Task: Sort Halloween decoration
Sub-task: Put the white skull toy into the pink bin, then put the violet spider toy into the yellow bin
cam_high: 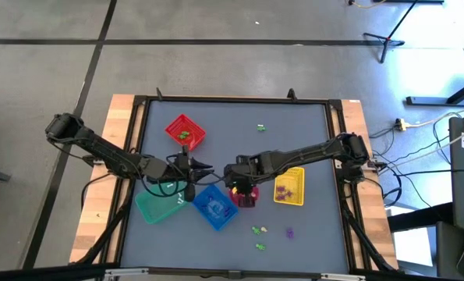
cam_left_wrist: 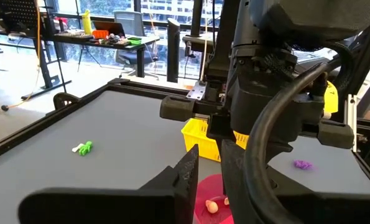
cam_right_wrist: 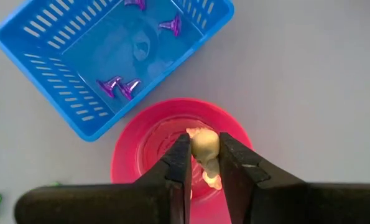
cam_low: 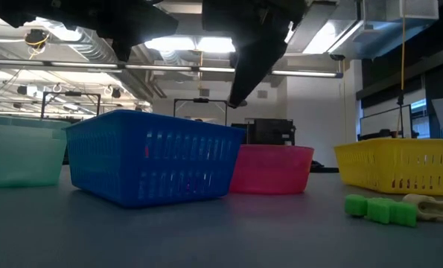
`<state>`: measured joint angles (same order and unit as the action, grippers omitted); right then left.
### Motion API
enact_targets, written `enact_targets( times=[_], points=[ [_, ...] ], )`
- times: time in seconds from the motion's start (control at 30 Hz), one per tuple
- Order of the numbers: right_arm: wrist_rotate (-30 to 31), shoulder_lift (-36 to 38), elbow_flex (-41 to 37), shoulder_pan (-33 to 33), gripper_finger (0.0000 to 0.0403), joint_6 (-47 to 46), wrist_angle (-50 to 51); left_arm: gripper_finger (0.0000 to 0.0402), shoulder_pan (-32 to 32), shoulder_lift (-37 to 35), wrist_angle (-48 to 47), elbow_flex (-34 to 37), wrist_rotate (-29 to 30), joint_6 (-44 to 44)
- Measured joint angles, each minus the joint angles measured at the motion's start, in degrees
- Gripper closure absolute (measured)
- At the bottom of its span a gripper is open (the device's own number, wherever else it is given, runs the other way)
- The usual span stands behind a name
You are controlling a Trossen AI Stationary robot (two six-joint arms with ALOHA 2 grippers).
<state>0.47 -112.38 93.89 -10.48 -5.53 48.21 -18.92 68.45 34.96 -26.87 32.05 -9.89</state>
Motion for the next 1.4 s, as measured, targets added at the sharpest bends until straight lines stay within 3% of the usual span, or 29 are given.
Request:
enact_targets(
  times=[0.6, 0.9, 1.03, 1.4],
  points=[
    [-1.1, 0.0, 0.0, 0.0, 0.0337, 0.1, -0.9, 0.0346, -1.0, 0.0, 0.0, 0.0, 0.0, -0.1],
    [0.4, -0.1, 0.0, 0.0, 0.0229, 0.0, -2.8, 0.0346, -2.8, 0.0, 0.0, 0.0, 0.0, -0.1],
    [0.4, -0.1, 0.0, 0.0, 0.02, 0.0, -4.3, 0.0346, -2.9, 0.0, 0.0, 0.0, 0.0, 0.0],
    [-11.7, -0.1, 1.0, -1.6, 0.0192, -0.2, -2.3, 0.0346, -2.9, 0.0, 0.0, -0.1, -0.1, 0.0]
  ],
)
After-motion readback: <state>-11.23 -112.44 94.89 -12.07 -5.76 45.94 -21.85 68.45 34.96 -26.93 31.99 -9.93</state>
